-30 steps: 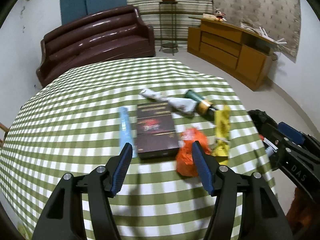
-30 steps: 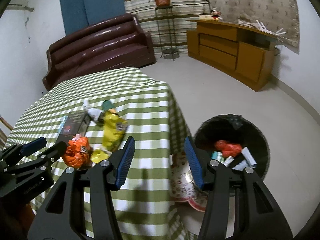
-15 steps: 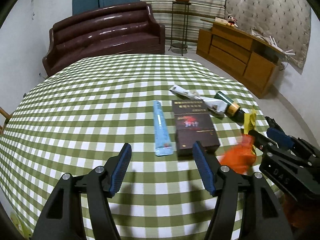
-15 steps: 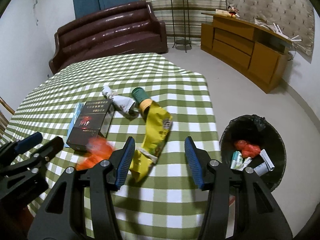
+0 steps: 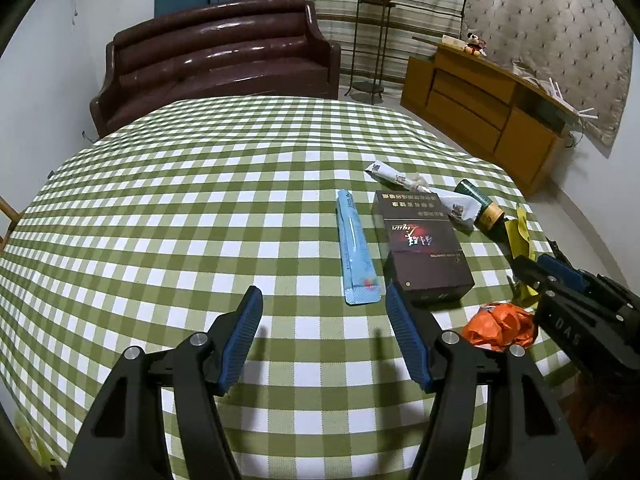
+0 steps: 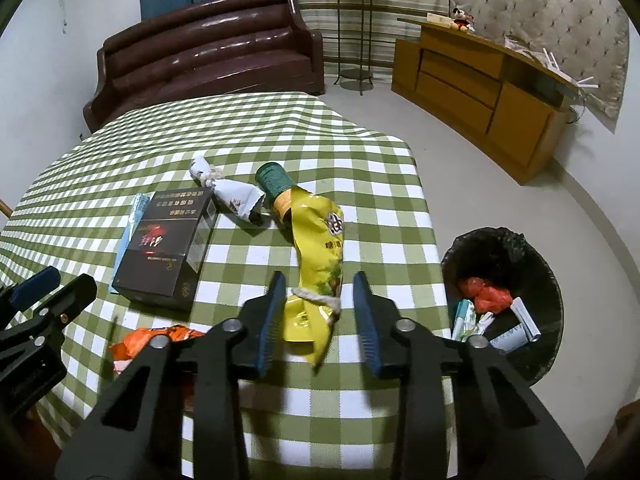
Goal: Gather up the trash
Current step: 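Grasp the yellow snack bag with the right gripper while the left gripper approaches the orange bag, then carry the yellow bag toward the bin with the right gripper while the left gripper grasps the orange bag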
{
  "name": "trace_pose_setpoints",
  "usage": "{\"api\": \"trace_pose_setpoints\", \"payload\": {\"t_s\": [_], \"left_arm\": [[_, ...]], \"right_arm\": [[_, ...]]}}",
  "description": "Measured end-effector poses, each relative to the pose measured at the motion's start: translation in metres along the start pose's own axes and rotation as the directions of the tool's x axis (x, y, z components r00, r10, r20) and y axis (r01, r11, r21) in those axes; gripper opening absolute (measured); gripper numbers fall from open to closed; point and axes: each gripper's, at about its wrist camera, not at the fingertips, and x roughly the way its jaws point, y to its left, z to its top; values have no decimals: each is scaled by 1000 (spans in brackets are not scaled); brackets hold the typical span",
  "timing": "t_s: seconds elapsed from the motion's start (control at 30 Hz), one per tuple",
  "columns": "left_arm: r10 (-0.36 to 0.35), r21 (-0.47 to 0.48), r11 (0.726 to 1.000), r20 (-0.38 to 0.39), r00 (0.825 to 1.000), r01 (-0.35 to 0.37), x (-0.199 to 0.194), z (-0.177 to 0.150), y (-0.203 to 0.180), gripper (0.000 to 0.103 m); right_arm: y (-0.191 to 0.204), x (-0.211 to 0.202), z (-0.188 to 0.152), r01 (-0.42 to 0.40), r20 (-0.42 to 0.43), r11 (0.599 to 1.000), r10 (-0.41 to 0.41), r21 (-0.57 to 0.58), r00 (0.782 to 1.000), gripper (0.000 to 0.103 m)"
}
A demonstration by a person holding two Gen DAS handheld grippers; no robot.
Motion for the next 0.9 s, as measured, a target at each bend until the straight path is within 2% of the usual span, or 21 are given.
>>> {"api": "trace_pose_setpoints", "payload": {"t_s": [0.33,0.53,0.6,0.9], "left_arm": [[-27,17,999,4,1000,27,-3,-1,-15,65],[-50,45,998,10,999,49,-8,-3,-34,66],[-58,55,997,12,998,57,-10,-4,-42,70],[-77,88,993,3,997,77,-10,-9,-80,74]], "right_arm": [[-11,-14,-4,3,47,1000,-4,13,999,26],[-31,-29,-12,12,67,999,-15,48,998,26],[-39,-34,-16,17,74,998,-21,59,997,26],[-74,-54,-30,37,103,995,-46,96,994,26]]}}
